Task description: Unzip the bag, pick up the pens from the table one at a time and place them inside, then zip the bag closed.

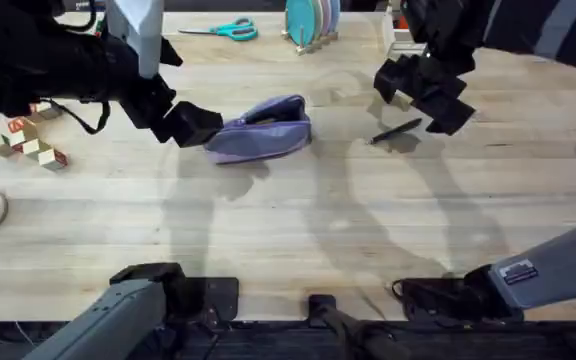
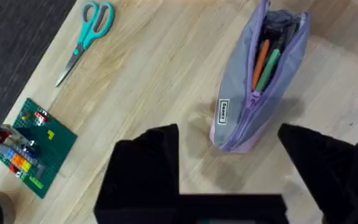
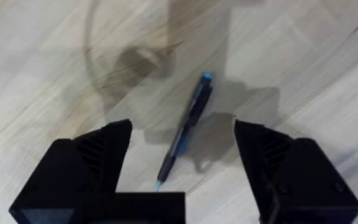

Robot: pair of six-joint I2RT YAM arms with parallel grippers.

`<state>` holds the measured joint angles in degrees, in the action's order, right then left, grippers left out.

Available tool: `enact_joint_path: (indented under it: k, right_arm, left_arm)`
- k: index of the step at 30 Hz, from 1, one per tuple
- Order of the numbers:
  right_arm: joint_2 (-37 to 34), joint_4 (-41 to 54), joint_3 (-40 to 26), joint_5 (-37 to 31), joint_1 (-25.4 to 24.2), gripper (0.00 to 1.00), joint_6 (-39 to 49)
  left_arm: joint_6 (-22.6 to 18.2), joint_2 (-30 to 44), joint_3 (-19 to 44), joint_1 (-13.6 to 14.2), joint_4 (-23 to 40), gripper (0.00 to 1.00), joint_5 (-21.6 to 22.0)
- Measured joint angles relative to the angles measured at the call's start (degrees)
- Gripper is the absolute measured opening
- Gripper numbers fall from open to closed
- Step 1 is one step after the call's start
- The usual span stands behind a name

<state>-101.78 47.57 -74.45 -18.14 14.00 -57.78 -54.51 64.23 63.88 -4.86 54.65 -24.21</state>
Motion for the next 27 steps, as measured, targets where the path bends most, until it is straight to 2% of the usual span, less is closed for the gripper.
enact_joint_path:
  k: [10,22,27]
  right_arm:
    - [-0.10,-6.01,4.13,1.82,-1.42,0.996,-2.22]
    - [-3.39,-6.14,4.28,4.42,-1.37,0.996,-3.34]
    - [-3.72,-5.42,3.86,4.42,-1.59,0.829,-3.54]
  left_arm:
    - [-0.01,0.00,0.00,0.00,0.00,0.993,0.00]
    - [0.00,0.00,0.00,0.00,0.00,0.994,0.00]
    - [0.01,0.00,0.00,0.00,0.00,0.995,0.00]
